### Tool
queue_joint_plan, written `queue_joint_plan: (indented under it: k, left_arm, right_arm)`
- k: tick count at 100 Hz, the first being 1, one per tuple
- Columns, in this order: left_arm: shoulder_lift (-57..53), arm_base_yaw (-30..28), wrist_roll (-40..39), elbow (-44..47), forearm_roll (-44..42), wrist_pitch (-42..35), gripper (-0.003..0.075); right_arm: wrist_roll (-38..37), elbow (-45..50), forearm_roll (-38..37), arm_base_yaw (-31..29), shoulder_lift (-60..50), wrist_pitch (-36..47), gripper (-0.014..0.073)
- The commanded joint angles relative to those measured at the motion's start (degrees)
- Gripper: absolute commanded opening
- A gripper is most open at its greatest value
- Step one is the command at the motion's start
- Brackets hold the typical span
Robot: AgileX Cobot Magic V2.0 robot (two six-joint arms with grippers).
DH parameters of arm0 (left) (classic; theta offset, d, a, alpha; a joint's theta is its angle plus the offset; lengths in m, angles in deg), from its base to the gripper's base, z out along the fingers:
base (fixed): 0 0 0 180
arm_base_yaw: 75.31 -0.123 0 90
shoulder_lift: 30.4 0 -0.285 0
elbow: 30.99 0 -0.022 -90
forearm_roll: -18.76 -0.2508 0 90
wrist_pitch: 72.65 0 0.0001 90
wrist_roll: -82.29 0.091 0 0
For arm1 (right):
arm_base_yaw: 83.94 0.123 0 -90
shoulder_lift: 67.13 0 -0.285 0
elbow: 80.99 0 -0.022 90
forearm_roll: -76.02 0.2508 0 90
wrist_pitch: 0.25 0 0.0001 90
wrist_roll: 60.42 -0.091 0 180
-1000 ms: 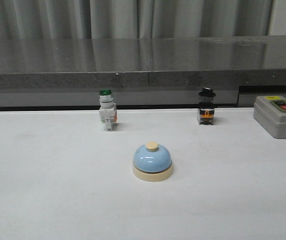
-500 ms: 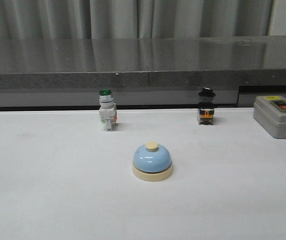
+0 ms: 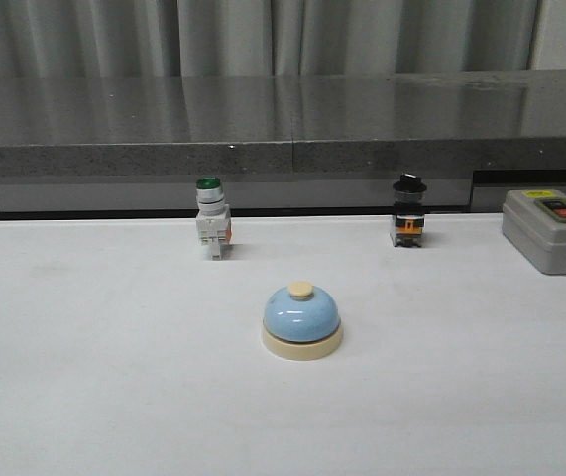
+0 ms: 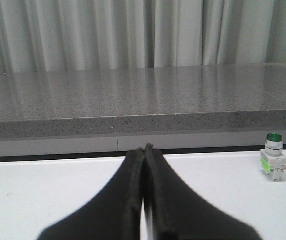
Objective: Place and press bell with both arms
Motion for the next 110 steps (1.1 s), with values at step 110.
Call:
queue_joint_plan:
  k: [110]
  left_arm:
    - [-1.8, -0.2, -0.4, 2.4, 0.4, -5.0, -0.002]
  right_arm:
    - [2.9, -30.6, 1.8, 29.0, 55.8, 2.3, -0.006]
